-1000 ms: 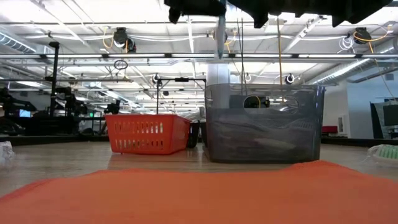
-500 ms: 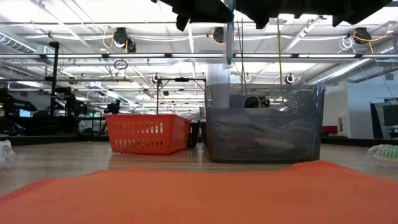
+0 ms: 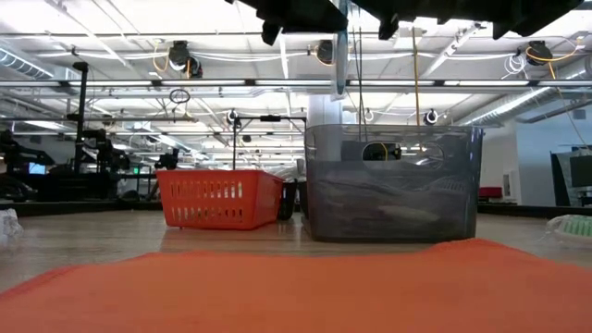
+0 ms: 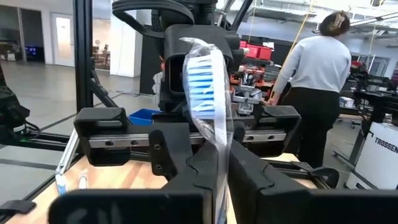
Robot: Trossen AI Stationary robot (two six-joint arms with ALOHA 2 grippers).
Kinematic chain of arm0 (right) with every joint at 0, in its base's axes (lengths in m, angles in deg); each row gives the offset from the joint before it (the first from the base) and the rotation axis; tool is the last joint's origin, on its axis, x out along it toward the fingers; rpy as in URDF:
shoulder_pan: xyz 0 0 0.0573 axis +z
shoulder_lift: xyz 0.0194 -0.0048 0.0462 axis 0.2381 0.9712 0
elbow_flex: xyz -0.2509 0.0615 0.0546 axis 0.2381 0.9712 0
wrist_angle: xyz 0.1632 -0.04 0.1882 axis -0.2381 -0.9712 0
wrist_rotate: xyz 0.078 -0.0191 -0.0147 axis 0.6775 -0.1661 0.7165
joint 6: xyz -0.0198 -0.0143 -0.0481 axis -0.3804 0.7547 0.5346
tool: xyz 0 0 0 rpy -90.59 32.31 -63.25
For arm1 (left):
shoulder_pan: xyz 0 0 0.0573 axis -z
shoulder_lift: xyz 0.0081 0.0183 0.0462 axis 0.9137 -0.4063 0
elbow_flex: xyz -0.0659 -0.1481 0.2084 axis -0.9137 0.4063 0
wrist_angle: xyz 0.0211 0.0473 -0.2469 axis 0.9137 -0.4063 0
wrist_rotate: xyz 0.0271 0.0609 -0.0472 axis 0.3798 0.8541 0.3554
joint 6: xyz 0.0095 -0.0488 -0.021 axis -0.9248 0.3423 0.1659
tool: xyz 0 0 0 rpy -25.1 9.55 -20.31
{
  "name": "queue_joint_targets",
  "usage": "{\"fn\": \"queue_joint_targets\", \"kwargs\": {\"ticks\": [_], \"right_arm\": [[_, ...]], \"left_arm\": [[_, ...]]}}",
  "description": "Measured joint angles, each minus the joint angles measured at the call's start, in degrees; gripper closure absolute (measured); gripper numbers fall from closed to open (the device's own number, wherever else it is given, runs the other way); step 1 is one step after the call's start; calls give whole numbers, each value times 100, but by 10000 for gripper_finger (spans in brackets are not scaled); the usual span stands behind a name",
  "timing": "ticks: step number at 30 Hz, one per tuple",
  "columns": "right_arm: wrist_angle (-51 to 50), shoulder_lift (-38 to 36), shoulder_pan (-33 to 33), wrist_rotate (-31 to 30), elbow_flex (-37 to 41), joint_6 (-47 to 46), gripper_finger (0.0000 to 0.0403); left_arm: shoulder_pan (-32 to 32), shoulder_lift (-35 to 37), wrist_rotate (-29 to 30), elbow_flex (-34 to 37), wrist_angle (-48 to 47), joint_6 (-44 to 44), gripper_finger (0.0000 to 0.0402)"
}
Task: Pick & Place Toothbrushes
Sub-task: Put the blue toothbrush into the black bin
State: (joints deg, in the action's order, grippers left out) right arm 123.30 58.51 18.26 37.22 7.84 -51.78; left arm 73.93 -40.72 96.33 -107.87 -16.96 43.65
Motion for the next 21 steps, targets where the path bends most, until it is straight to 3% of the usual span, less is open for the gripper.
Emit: {"fn": "queue_joint_targets", "kwargs": {"ticks": [8, 21], "right_arm": [[16, 0, 0, -18, 0, -69, 397], [106, -4, -235, -342, 0, -4, 397]], "left_arm": [[0, 4, 39, -1, -120, 34, 358], [263, 357, 1041, -1, -1288, -60, 283]]}}
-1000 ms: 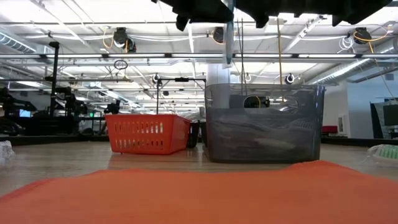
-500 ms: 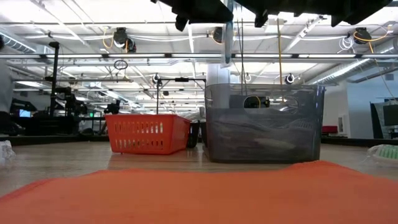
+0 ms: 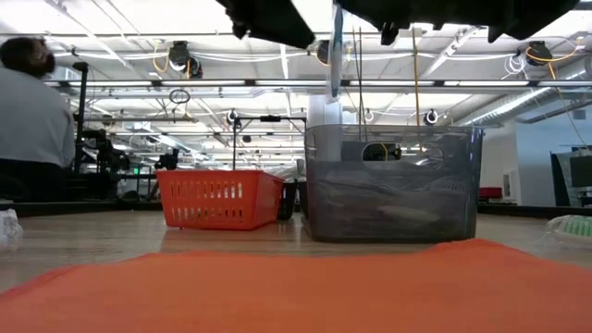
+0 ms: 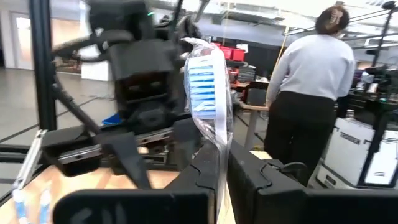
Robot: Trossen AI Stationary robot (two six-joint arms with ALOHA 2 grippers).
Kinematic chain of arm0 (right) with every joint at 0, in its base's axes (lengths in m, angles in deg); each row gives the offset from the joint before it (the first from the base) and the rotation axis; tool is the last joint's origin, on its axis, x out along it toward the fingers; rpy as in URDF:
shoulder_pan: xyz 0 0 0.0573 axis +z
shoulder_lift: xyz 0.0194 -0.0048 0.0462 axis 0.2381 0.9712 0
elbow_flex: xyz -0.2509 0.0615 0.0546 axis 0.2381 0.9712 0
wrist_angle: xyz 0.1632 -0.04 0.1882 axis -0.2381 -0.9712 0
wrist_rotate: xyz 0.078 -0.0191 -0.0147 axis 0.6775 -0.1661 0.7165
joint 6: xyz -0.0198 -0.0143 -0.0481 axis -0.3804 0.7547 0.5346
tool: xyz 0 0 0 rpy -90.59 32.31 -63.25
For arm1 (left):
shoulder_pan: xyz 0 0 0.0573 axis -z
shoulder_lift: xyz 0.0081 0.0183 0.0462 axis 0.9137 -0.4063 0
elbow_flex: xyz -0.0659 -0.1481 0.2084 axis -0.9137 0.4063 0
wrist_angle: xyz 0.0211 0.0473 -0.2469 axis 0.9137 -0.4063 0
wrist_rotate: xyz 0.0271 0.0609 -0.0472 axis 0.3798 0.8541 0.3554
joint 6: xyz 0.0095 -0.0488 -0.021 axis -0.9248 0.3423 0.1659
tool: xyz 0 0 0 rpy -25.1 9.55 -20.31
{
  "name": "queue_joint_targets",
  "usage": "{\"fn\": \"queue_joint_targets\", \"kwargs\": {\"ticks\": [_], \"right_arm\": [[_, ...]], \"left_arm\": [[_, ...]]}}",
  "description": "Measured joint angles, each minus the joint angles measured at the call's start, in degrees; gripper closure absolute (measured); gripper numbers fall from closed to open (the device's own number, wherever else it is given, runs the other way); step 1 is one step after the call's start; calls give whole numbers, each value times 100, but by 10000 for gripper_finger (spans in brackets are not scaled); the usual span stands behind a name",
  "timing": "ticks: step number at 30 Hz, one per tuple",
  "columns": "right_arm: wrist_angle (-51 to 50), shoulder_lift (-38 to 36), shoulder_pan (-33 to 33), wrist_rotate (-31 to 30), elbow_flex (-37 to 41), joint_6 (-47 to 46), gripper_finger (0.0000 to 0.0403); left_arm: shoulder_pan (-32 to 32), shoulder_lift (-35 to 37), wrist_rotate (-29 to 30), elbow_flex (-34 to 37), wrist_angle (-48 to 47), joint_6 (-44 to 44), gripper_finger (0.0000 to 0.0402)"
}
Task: Pick & Place Toothbrushes
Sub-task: Put the blue toothbrush into the black bin
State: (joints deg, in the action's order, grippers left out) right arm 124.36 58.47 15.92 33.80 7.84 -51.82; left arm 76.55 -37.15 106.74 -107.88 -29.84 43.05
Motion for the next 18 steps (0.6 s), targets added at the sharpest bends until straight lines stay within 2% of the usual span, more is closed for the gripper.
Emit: {"fn": "queue_joint_targets", "kwargs": {"ticks": [6, 14, 18], "right_arm": [[681, 210, -371, 13, -4, -169, 397], [2002, 1291, -1069, 44, -4, -788, 397], [2766, 1881, -1418, 327, -46, -1355, 397]], "left_arm": [[208, 114, 99, -2, -410, 281, 279], [410, 111, 157, 2, -645, 356, 279], [489, 115, 163, 2, -782, 390, 279]]}}
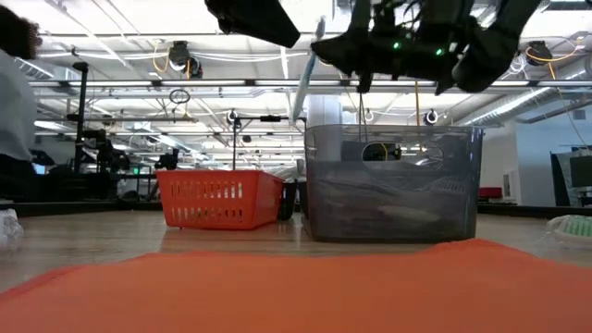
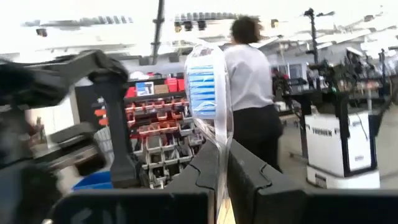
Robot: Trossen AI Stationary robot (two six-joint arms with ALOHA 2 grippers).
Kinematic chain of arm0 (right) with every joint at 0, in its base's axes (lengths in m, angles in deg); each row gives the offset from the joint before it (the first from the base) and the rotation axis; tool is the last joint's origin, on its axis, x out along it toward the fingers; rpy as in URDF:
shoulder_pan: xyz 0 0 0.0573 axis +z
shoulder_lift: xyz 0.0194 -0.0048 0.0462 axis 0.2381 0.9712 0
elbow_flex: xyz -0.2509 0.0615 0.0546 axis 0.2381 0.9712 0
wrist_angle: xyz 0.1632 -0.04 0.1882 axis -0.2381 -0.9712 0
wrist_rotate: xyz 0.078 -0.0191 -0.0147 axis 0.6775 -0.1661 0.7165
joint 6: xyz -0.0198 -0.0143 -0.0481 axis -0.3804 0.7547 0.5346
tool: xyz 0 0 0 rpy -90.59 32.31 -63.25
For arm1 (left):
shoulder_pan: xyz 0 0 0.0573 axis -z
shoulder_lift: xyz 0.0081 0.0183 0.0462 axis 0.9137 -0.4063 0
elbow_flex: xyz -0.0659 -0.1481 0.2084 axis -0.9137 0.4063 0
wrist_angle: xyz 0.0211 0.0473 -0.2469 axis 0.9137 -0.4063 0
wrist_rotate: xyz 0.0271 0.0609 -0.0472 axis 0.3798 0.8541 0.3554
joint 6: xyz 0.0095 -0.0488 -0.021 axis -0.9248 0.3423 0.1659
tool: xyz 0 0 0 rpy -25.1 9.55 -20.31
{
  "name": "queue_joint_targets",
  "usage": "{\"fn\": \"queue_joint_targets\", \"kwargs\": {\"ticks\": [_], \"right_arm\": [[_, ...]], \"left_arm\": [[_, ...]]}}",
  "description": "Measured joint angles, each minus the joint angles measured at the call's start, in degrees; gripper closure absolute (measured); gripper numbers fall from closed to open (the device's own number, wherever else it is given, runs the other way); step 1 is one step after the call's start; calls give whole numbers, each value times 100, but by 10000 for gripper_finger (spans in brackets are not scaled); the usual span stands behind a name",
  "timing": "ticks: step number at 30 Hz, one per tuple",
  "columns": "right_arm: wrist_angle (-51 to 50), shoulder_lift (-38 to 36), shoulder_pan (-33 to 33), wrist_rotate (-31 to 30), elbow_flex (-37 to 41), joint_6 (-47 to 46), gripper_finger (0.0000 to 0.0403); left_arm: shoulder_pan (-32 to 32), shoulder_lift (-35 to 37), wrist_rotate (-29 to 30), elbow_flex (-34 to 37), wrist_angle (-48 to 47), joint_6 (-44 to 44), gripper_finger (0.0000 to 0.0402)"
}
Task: Pick & Place Toothbrushes
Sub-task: Put the blue toothbrush into the black bin
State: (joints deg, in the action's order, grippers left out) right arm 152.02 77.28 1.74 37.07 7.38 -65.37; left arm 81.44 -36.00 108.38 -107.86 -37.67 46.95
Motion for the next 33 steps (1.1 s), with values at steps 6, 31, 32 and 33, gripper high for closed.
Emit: {"fn": "queue_joint_targets", "kwargs": {"ticks": [6, 31, 32, 33], "right_arm": [[148, 895, -201, 172, -557, -411, 397], [248, 3093, -483, 317, -2336, -1053, 397], [261, 3154, -477, 314, -2363, -1060, 397], [284, 3213, -476, 314, -2373, -1101, 397]], "left_arm": [[13, -2, -2, 0, -33, 16, 279], [166, -2, -11, 0, -330, -116, 279], [166, -2, -11, 0, -328, -118, 279], [166, -2, -11, 0, -330, -118, 279]]}}
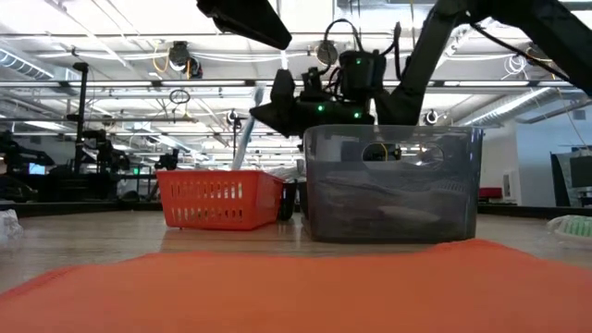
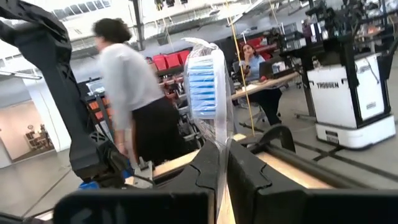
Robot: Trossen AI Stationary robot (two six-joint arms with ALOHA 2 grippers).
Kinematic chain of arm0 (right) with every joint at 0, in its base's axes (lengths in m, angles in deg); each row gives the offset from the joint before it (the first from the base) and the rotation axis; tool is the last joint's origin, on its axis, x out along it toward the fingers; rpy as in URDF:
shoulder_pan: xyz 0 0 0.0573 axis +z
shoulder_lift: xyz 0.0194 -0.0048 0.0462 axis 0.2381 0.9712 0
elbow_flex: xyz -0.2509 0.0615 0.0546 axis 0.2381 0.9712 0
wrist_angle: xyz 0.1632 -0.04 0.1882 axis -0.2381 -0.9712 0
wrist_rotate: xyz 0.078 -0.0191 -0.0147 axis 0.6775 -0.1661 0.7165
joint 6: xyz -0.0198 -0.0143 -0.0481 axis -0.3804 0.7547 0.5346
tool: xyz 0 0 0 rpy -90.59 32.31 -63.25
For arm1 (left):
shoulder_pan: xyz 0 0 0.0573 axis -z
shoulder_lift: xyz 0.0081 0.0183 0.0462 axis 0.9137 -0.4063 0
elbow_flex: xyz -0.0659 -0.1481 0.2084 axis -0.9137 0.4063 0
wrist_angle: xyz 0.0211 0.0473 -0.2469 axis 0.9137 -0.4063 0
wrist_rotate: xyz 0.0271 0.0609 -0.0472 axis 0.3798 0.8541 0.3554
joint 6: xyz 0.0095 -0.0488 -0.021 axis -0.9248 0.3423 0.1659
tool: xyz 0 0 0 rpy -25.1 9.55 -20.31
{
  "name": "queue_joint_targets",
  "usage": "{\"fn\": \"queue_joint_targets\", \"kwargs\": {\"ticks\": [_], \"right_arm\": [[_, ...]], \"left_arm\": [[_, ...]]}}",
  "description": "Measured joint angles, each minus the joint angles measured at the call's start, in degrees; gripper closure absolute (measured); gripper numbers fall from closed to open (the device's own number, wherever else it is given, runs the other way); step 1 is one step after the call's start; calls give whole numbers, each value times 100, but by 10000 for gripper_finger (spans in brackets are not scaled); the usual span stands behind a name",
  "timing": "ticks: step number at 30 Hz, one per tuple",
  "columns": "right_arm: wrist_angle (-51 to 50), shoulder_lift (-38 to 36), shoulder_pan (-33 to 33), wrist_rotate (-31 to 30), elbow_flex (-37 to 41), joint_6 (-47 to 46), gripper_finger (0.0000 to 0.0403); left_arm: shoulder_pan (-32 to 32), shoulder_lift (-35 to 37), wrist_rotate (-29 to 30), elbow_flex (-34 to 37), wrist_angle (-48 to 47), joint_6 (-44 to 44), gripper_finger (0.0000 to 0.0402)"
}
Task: Pick & Place Toothbrushes
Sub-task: Put the blue toothbrush into the black bin
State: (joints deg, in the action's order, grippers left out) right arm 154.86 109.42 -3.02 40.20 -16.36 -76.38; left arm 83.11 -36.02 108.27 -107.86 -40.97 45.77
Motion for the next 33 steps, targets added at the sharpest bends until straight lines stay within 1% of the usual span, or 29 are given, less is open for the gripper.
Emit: {"fn": "queue_joint_targets", "kwargs": {"ticks": [9, 15, 18, 21, 27, 33], "right_arm": [[536, 567, 20, -14, -70, -440, 397], [551, 647, 151, -174, -70, -507, 398], [501, 647, 191, -177, -70, -251, 397], [454, 647, 192, -173, -70, -224, 381], [320, 643, 190, -155, -70, -182, 330], [333, 640, 138, 142, -70, -39, 288]], "left_arm": [[0, 0, 0, 0, 32, -2, 279], [0, 0, 0, 0, 43, -2, 279], [0, 0, -2, 0, 44, -2, 279], [0, 0, -2, 0, 46, -4, 279], [0, 0, -2, 0, 46, -4, 279], [0, 0, -2, 0, 46, -2, 279]]}}
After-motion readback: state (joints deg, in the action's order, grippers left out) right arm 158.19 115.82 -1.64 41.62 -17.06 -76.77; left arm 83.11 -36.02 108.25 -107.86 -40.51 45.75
